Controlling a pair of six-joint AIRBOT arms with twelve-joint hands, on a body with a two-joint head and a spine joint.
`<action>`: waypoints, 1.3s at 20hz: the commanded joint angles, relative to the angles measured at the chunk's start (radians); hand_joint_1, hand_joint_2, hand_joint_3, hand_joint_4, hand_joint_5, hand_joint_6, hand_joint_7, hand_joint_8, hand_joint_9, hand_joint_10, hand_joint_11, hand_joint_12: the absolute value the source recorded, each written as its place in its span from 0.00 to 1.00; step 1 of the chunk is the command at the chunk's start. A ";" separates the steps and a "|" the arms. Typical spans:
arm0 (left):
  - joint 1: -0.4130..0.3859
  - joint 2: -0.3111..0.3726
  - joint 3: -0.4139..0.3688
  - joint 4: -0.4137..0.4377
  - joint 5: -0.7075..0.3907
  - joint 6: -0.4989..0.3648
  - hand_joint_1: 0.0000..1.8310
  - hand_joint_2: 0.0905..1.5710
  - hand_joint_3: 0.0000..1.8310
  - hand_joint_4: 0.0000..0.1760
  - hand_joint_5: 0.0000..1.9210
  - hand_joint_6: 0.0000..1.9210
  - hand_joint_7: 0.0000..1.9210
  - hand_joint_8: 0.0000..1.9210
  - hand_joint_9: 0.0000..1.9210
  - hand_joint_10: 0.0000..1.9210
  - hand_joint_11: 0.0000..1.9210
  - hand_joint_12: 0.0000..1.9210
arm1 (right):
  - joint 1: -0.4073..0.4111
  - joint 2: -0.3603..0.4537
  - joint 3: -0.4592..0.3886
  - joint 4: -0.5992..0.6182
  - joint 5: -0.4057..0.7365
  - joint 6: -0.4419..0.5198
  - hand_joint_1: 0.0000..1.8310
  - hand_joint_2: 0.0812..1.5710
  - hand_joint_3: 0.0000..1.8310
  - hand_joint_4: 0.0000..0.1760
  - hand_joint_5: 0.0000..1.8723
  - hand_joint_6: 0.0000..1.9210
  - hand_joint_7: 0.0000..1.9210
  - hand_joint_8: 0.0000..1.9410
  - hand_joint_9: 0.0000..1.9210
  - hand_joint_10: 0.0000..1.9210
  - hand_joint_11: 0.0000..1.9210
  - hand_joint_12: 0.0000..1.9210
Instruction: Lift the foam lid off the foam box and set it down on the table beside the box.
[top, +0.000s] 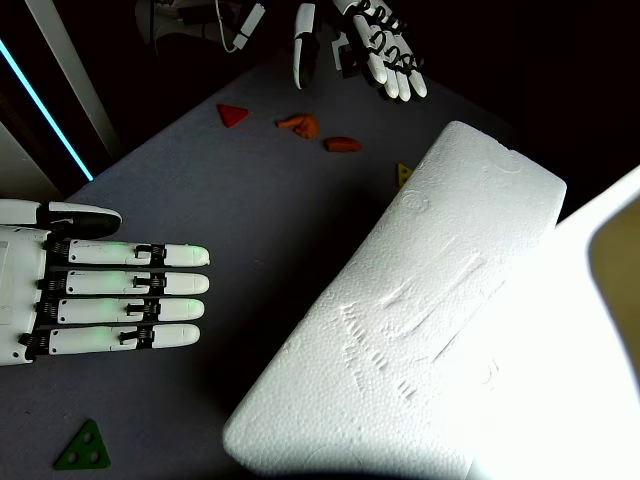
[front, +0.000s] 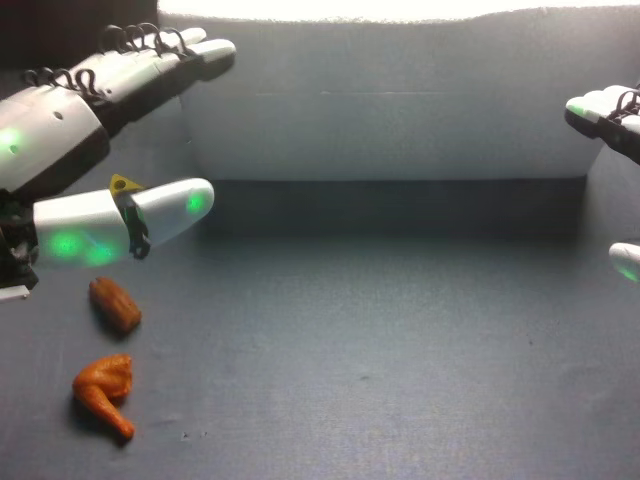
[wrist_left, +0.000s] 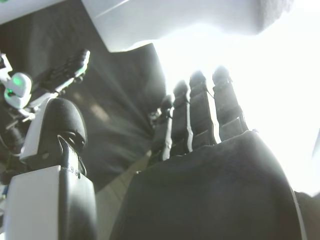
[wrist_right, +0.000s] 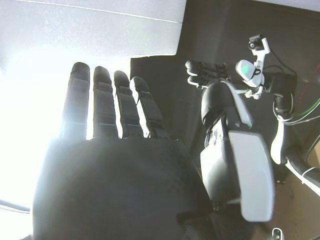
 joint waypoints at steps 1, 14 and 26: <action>-0.003 0.002 0.004 -0.022 -0.120 -0.009 0.06 0.81 0.01 0.52 0.02 0.03 0.00 0.00 0.00 0.00 0.00 0.00 | 0.011 0.009 0.007 0.017 0.127 0.002 0.27 0.82 0.00 0.00 0.00 0.00 0.00 0.00 0.00 0.00 0.00 0.13; 0.031 0.025 -0.004 -0.088 -0.196 0.027 0.10 0.83 0.00 0.40 0.00 0.00 0.00 0.00 0.00 0.00 0.00 0.00 | -0.015 0.050 -0.014 0.102 0.244 -0.046 0.37 0.85 0.00 0.00 0.00 0.00 0.00 0.00 0.00 0.00 0.00 0.18; 0.012 0.001 0.045 -0.207 -0.217 0.056 0.17 0.79 0.00 0.59 0.00 0.00 0.00 0.00 0.00 0.00 0.00 0.00 | -0.039 0.070 -0.005 0.251 0.350 -0.104 0.20 0.81 0.00 0.12 0.00 0.00 0.00 0.00 0.01 0.01 0.00 0.85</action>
